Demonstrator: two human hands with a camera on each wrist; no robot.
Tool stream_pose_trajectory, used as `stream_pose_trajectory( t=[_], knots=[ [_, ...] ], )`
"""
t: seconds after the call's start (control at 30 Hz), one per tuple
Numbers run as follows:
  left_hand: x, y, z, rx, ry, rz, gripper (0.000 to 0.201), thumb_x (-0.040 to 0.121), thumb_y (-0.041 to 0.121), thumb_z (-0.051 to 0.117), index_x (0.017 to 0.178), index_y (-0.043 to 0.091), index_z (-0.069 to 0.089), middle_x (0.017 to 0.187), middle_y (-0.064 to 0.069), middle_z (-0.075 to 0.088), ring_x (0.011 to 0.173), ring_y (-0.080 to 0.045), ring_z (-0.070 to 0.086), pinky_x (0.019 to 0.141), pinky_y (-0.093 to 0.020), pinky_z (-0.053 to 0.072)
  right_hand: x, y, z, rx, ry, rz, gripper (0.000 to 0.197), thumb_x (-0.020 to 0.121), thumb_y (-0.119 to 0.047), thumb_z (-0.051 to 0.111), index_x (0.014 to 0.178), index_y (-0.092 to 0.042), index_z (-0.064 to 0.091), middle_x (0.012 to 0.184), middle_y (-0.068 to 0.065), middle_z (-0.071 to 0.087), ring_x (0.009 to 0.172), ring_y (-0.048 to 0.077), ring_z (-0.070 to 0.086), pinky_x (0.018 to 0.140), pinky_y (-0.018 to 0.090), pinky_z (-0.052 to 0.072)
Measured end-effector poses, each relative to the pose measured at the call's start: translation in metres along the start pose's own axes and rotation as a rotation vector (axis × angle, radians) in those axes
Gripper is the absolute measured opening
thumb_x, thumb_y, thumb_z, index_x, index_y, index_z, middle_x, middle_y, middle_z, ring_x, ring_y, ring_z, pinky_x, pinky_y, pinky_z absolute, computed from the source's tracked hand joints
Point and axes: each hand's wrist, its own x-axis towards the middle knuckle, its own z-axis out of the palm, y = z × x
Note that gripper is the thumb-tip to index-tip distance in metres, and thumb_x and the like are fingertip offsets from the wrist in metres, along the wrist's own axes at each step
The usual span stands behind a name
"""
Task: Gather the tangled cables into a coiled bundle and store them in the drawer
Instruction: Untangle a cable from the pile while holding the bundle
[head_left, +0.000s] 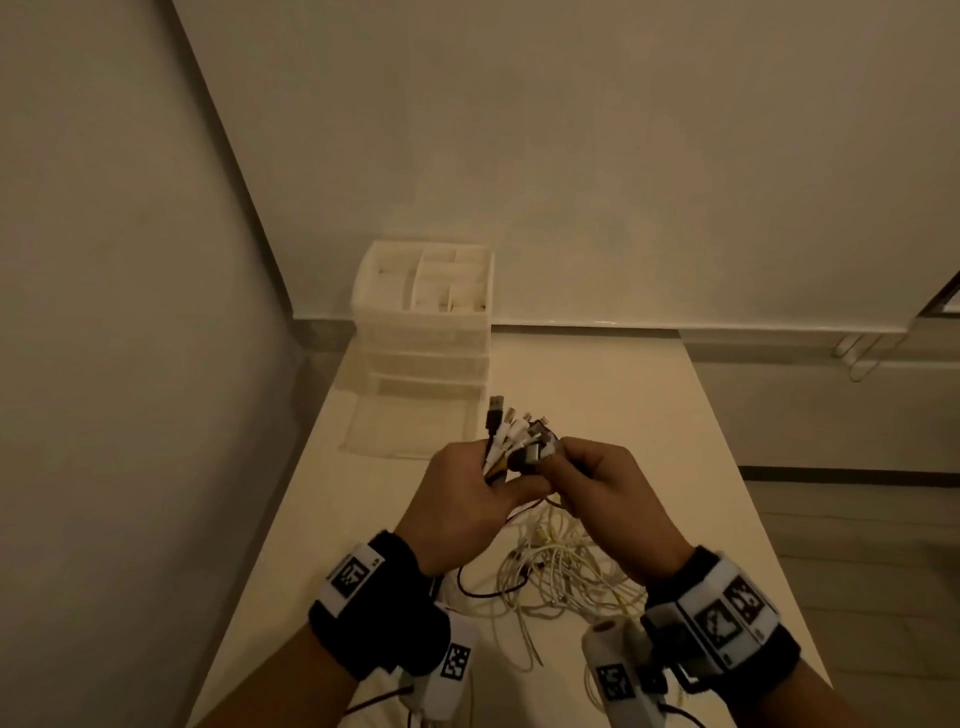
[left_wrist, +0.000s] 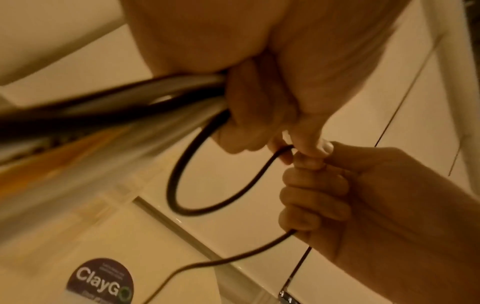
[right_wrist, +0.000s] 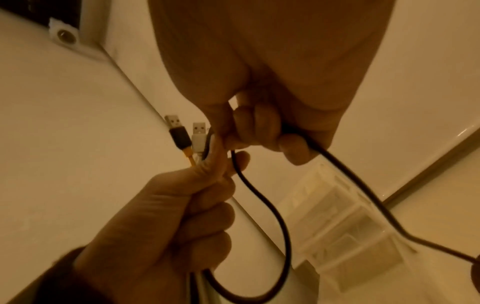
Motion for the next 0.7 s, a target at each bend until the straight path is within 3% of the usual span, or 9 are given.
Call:
stream_pose_trajectory(
  t=[0.03,0.1,0.2,0.3,0.43,0.53,0.6,0.63,0.7],
  knots=[
    [0.002,-0.001,0.001,-0.016,0.012,0.027,0.019,0.082,0.022,0.075,0.090,0.039,0.070,0.070,0.018,0.067,0.069,0.000,0.063,0.067,-0.024,0.051,0.000,-0.003,-0.003,0.066,-0.008,0.019,0.039,0.098,-0.015,0.051,0.061,-0.019,0.063,0.050,-0.007,0.048,0.049,0.011,0.039,0.053,0.023,0.035],
    [0.003,0.004,0.003,0.026,0.033,0.087,0.018,0.083,0.020,0.074,0.095,0.034,0.070,0.079,0.022,0.070,0.079,0.004,0.065,0.073,-0.019,0.052,-0.001,-0.005,-0.007,0.161,-0.023,0.020,0.035,0.099,-0.012,0.048,0.067,-0.005,0.061,0.055,0.005,0.044,0.052,0.019,0.037,0.055,0.028,0.034],
    [0.009,0.013,-0.004,0.001,0.130,0.118,0.034,0.086,0.008,0.069,0.069,0.036,0.058,0.056,0.027,0.059,0.057,0.012,0.055,0.057,-0.005,0.038,-0.001,0.001,-0.008,0.151,-0.027,-0.025,0.040,0.102,-0.027,0.044,0.072,-0.005,0.059,0.058,0.013,0.047,0.054,0.022,0.041,0.060,0.034,0.037],
    [0.019,0.013,-0.024,-0.218,0.282,0.056,0.035,0.089,0.016,0.066,0.057,0.029,0.058,0.040,0.010,0.041,0.038,0.000,0.033,0.043,-0.021,0.030,-0.003,0.016,-0.008,0.117,0.002,-0.023,0.044,0.099,-0.037,0.041,0.068,-0.011,0.058,0.058,0.010,0.047,0.056,0.021,0.041,0.063,0.035,0.036],
    [0.029,0.015,-0.061,-0.381,0.539,-0.012,0.037,0.092,0.023,0.062,0.057,0.022,0.048,0.042,0.012,0.029,0.033,-0.009,0.020,0.042,-0.019,0.023,-0.008,0.052,-0.012,0.037,0.047,0.011,0.043,0.096,-0.036,0.044,0.067,-0.007,0.055,0.058,-0.002,0.041,0.056,0.013,0.038,0.061,0.028,0.034],
    [0.031,0.015,-0.089,-0.340,0.731,0.025,0.026,0.092,0.021,0.064,0.067,0.019,0.057,0.050,0.004,0.047,0.038,-0.009,0.037,0.043,-0.021,0.033,-0.016,0.070,-0.016,0.004,0.113,0.050,0.046,0.092,-0.043,0.048,0.064,-0.005,0.051,0.057,-0.005,0.038,0.055,0.010,0.035,0.059,0.027,0.031],
    [0.029,0.012,-0.092,-0.144,0.726,0.051,0.014,0.088,0.026,0.070,0.087,0.012,0.070,0.076,-0.006,0.071,0.066,-0.009,0.066,0.060,-0.027,0.047,-0.018,0.074,-0.016,-0.030,0.127,0.051,0.046,0.095,-0.042,0.049,0.062,-0.009,0.048,0.057,-0.001,0.038,0.055,0.013,0.035,0.058,0.031,0.032],
    [0.025,0.012,-0.087,-0.072,0.726,0.040,0.019,0.086,0.027,0.071,0.096,0.010,0.071,0.087,-0.006,0.074,0.081,-0.007,0.069,0.068,-0.026,0.050,-0.017,0.074,-0.015,-0.045,0.145,0.062,0.045,0.097,-0.037,0.050,0.061,-0.011,0.047,0.057,0.000,0.037,0.054,0.014,0.035,0.058,0.033,0.032],
    [0.016,0.019,-0.070,-0.057,0.742,0.070,0.013,0.084,0.022,0.073,0.096,0.019,0.069,0.088,0.007,0.071,0.084,0.007,0.065,0.071,-0.015,0.050,-0.014,0.071,-0.012,-0.065,0.202,0.096,0.045,0.098,-0.030,0.052,0.057,-0.015,0.045,0.053,-0.002,0.036,0.052,0.015,0.033,0.058,0.035,0.032]
  ],
)
